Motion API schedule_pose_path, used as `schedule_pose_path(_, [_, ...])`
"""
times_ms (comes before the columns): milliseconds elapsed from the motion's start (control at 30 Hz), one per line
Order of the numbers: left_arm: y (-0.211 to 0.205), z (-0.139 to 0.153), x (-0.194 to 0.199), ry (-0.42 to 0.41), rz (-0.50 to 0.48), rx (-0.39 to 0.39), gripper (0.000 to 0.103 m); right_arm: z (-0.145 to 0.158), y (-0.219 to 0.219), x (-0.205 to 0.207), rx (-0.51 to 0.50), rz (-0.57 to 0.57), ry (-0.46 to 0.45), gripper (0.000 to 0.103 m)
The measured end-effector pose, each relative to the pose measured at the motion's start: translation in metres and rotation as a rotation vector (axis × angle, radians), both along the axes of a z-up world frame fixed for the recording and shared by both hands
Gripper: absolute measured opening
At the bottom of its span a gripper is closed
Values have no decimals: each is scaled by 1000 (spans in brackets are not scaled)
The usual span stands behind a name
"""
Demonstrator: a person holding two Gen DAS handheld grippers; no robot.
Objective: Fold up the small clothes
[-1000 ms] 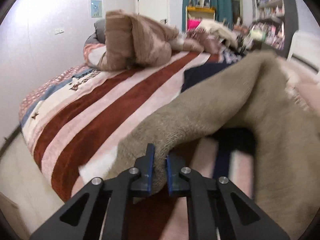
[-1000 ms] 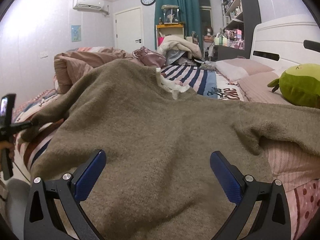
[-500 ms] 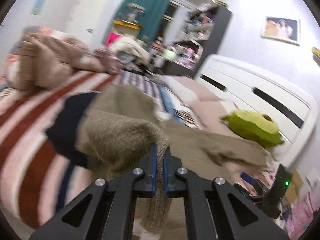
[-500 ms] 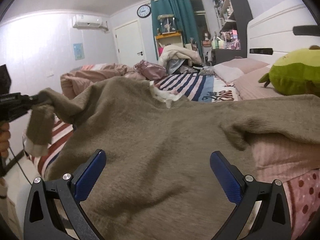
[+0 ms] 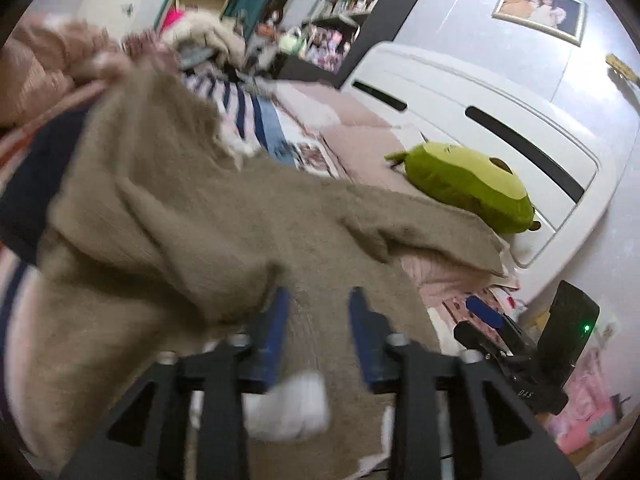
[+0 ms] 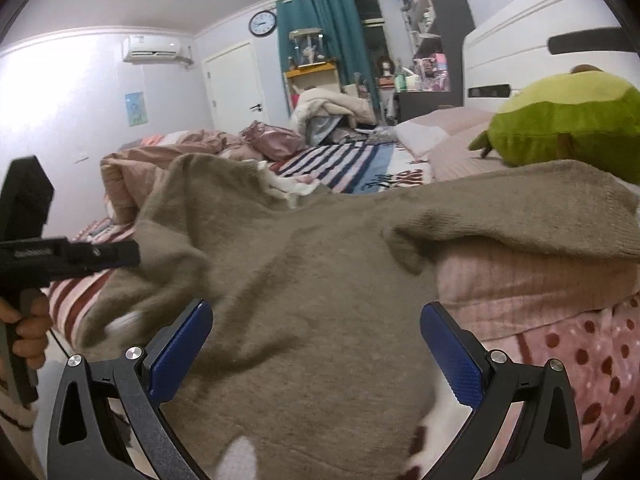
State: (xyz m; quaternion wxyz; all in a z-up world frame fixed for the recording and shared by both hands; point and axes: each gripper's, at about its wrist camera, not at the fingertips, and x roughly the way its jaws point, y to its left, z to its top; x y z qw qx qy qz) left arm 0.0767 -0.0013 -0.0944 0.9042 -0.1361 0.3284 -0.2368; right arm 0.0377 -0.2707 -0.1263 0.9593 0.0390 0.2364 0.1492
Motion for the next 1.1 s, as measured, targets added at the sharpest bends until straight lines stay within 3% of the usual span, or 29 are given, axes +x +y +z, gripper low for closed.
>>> schedule_pose_path(167, [37, 22, -28, -116, 119, 84, 64, 8, 39, 4, 3, 112, 0, 103])
schedule_pose_path(233, [55, 24, -39, -152, 188, 132, 70, 7, 60, 10, 10, 164, 19, 103])
schedule_pose_path(367, [89, 20, -55, -180, 276, 162, 77, 3, 103, 21, 0, 249, 69, 103])
schedule_pose_path(500, [112, 11, -62, -190, 302, 161, 79, -19, 146, 36, -16, 309, 183, 103])
schedule_pose_path(533, [118, 8, -64, -190, 307, 157, 80, -28, 155, 41, -20, 309, 220, 96])
schedule_pose_path(567, [123, 5, -64, -189, 310, 151, 80, -36, 162, 46, -29, 305, 258, 74])
schedule_pose_path(600, [127, 2, -64, -186, 313, 145, 80, -42, 165, 50, -42, 294, 281, 61])
schedule_pose_path(633, [130, 0, -64, -183, 315, 141, 80, -48, 167, 52, -68, 269, 295, 38])
schedule_pose_path(667, [131, -1, -64, -184, 317, 139, 80, -50, 167, 53, -92, 243, 295, 25])
schedule_pose_path(700, [131, -2, -63, -186, 317, 137, 80, -49, 165, 52, -100, 230, 285, 18])
schedule_pose_path(767, [133, -4, -63, -195, 309, 126, 81, -41, 153, 50, -79, 221, 265, 13])
schedule_pose_path(933, [128, -9, -56, -199, 293, 111, 82, -14, 105, 43, -89, 156, 231, 11])
schedule_pose_path(1100, [114, -11, -51, -237, 314, 146, 94, -24, 64, 42, -100, 121, 317, 14])
